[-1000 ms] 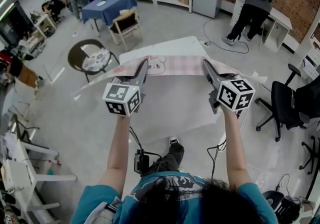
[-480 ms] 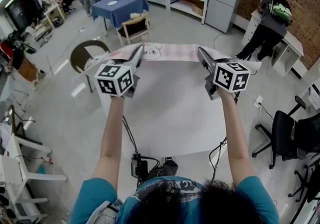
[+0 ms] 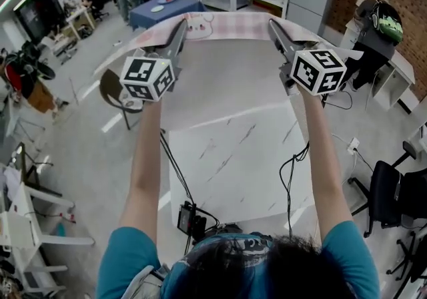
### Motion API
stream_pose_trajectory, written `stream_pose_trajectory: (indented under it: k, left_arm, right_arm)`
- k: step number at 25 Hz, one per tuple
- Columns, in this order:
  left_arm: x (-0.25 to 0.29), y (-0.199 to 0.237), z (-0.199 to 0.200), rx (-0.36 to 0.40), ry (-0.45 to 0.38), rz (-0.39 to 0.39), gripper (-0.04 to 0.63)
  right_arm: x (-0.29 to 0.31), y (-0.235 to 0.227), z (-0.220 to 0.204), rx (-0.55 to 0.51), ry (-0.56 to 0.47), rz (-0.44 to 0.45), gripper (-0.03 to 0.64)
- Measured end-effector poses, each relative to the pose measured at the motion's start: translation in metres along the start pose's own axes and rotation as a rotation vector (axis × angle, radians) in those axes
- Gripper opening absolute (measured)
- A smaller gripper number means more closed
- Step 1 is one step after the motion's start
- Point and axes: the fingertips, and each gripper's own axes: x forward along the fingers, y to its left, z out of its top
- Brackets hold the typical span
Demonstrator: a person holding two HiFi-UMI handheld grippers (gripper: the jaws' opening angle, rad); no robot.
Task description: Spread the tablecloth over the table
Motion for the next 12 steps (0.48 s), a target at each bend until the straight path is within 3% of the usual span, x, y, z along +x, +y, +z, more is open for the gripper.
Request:
stream_pose_trajectory:
  k: [4, 12]
  left_arm:
    - [-0.016, -0.017, -0.023, -0.091, 0.018, -0.025, 0.075]
    - [-0.064, -0.082, -0.118, -0.275, 0.245, -0.041, 0.075]
  right_arm:
    - [-0.017, 0.004, -0.021, 0.024, -0.002, 0.04, 0.043]
    - [-0.079, 0.014, -0.136, 0.266, 0.145, 0.048, 0.043]
